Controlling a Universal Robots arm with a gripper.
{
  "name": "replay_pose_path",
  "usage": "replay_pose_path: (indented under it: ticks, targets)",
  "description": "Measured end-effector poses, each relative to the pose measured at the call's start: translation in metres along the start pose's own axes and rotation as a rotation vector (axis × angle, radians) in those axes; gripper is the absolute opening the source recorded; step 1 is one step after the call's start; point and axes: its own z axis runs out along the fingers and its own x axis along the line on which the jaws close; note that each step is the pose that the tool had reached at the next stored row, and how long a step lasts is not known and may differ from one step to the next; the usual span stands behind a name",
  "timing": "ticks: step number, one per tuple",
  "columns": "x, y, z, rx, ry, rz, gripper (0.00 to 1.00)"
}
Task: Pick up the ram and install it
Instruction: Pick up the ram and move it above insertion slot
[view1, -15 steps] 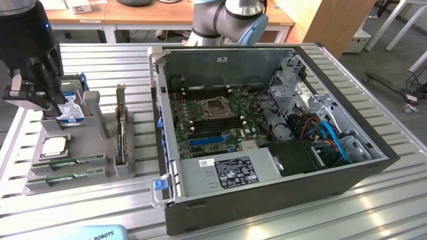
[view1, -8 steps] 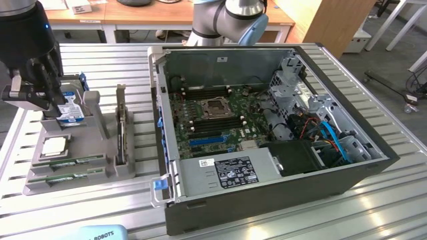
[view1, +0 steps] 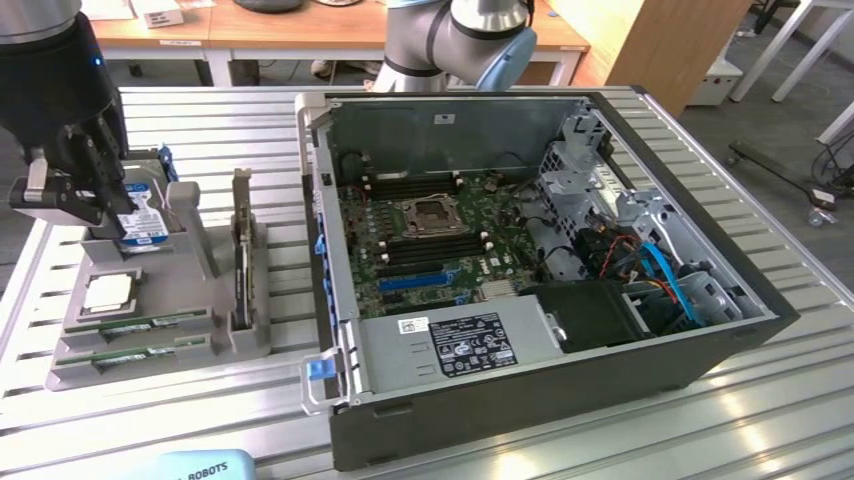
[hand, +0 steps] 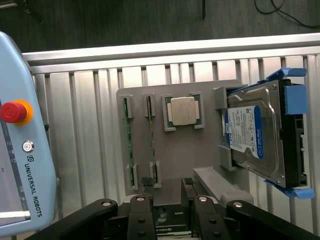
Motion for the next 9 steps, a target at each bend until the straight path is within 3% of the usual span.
replay_pose_path:
  ticks: [9]
  targets:
    - [0.004,-0.0004,0.0,0.0002,-0.0002,0.0,0.35]
